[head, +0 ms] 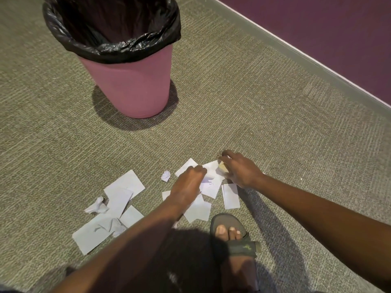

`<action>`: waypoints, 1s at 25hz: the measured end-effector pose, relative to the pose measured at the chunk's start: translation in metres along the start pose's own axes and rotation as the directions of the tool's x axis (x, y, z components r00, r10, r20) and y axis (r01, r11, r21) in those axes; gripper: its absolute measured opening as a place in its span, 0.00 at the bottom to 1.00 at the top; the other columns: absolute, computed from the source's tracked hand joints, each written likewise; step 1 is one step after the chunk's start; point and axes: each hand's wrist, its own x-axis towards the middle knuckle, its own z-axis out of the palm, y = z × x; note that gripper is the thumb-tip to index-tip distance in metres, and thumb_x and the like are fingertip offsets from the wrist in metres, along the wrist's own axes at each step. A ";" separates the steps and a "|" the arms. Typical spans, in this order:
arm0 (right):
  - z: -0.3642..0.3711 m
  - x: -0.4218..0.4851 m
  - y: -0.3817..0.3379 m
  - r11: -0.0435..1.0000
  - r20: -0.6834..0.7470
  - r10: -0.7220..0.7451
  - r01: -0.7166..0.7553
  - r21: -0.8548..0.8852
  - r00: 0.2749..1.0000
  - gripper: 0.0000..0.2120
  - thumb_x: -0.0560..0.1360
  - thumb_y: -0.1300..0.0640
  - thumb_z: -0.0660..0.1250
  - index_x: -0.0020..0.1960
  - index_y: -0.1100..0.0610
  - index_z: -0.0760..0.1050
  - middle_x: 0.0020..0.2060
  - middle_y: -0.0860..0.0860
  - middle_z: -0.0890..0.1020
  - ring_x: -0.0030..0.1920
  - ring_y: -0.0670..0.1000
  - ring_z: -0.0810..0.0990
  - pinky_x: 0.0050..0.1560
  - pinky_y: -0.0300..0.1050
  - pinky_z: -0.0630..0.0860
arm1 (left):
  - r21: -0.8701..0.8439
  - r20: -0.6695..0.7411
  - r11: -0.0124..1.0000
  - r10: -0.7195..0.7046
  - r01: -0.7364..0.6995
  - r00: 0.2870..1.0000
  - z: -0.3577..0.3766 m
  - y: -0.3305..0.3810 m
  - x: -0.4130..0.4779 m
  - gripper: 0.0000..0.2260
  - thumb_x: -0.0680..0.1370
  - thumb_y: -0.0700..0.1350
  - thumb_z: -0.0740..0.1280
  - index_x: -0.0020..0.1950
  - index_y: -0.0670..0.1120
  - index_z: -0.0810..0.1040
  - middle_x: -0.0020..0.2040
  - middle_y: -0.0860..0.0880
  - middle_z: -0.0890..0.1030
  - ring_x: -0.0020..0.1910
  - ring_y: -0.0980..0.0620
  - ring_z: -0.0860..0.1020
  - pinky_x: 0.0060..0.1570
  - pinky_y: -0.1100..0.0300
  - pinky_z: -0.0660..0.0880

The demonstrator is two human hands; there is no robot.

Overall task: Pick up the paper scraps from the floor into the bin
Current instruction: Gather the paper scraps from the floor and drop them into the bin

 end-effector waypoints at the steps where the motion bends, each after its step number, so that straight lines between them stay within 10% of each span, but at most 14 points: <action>1: -0.001 0.000 -0.002 1.000 -0.018 -0.003 0.002 -0.011 1.000 0.29 0.77 0.49 0.68 0.74 0.53 0.63 0.69 0.52 0.68 0.58 0.56 0.73 0.51 0.50 0.75 | -0.011 -0.018 1.000 -0.006 0.006 1.000 0.001 -0.005 -0.001 0.20 0.72 0.28 0.66 0.62 0.42 0.74 0.59 0.42 0.76 0.54 0.43 0.78 0.45 0.54 0.77; 6: -0.006 -0.003 -0.007 0.999 -0.020 -0.007 0.008 0.052 1.000 0.27 0.78 0.46 0.63 0.73 0.56 0.63 0.60 0.54 0.73 0.53 0.56 0.73 0.48 0.53 0.75 | -0.212 0.001 0.957 -0.200 0.196 0.980 0.008 -0.026 0.007 0.27 0.78 0.37 0.66 0.75 0.48 0.61 0.77 0.42 0.57 0.70 0.41 0.68 0.56 0.48 0.78; 15: -0.002 0.002 -0.008 0.987 -0.015 -0.101 0.099 -0.127 0.995 0.31 0.74 0.57 0.72 0.73 0.57 0.62 0.61 0.54 0.73 0.53 0.56 0.74 0.50 0.52 0.76 | -0.052 -0.113 0.983 -0.181 0.177 0.977 0.020 -0.018 0.000 0.19 0.73 0.30 0.68 0.62 0.43 0.75 0.61 0.44 0.75 0.55 0.43 0.75 0.43 0.53 0.78; 25: -0.007 0.009 -0.004 0.990 -0.041 -0.110 0.106 -0.091 0.993 0.24 0.74 0.57 0.71 0.67 0.57 0.66 0.58 0.53 0.73 0.49 0.53 0.73 0.44 0.47 0.71 | -0.306 -0.212 0.929 -0.278 0.207 0.937 -0.045 -0.023 0.007 0.05 0.76 0.31 0.67 0.47 0.39 0.80 0.44 0.45 0.80 0.39 0.50 0.77 0.32 0.66 0.72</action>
